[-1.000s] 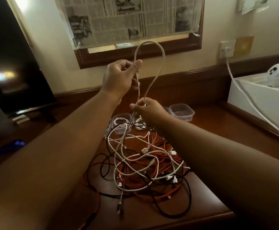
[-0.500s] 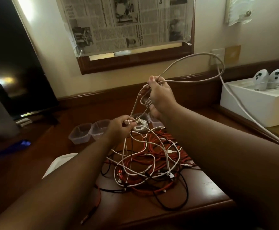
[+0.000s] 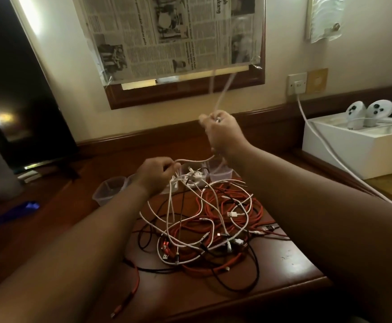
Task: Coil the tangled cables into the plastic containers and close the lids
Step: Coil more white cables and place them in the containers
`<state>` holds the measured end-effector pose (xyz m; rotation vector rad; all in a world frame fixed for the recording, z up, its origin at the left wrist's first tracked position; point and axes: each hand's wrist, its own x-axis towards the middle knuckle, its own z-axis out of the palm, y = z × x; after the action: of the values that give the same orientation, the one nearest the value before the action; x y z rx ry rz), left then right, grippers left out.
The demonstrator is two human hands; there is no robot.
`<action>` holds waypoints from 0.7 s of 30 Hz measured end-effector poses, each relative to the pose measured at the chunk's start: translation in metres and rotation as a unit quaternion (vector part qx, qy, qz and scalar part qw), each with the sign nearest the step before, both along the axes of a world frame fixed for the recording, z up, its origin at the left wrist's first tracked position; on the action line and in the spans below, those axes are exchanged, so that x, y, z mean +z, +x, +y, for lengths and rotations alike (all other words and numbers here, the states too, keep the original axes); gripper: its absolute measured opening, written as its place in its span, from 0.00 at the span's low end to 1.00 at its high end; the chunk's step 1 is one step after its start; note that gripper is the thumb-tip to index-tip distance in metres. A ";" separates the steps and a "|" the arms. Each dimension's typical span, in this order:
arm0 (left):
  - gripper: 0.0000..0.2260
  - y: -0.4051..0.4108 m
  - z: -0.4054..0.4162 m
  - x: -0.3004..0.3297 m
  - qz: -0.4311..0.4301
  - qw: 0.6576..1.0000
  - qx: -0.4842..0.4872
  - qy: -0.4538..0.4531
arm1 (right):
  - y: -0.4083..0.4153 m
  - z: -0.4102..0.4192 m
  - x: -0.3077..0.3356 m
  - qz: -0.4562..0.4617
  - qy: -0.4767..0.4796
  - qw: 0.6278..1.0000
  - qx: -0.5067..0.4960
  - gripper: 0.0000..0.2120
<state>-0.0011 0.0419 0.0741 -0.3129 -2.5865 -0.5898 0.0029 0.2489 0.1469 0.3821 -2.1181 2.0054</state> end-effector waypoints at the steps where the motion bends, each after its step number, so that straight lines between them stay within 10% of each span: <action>1: 0.09 -0.001 -0.002 0.007 0.035 0.999 0.021 -0.007 | -0.002 -0.002 -0.002 0.027 0.114 0.993 -0.023 0.06; 4: 0.08 0.000 0.003 0.031 0.118 0.990 0.051 -0.054 | 0.000 -0.009 -0.009 0.049 0.347 0.937 0.011 0.09; 8: 0.10 -0.004 0.014 0.047 0.136 0.989 0.052 -0.021 | 0.003 -0.015 -0.012 0.060 0.386 0.919 0.063 0.11; 13: 0.09 -0.005 0.027 0.014 0.090 0.994 0.010 0.065 | -0.005 -0.019 -0.014 0.121 0.236 0.964 -0.003 0.12; 21: 0.05 -0.004 0.035 -0.029 0.053 0.996 -0.051 0.052 | -0.003 -0.023 -0.011 -0.051 -0.199 0.974 0.098 0.11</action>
<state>-0.0052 0.0766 0.0447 -0.4326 -2.4391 -0.7216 -0.0003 0.2254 0.1362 0.4399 -1.7228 2.5407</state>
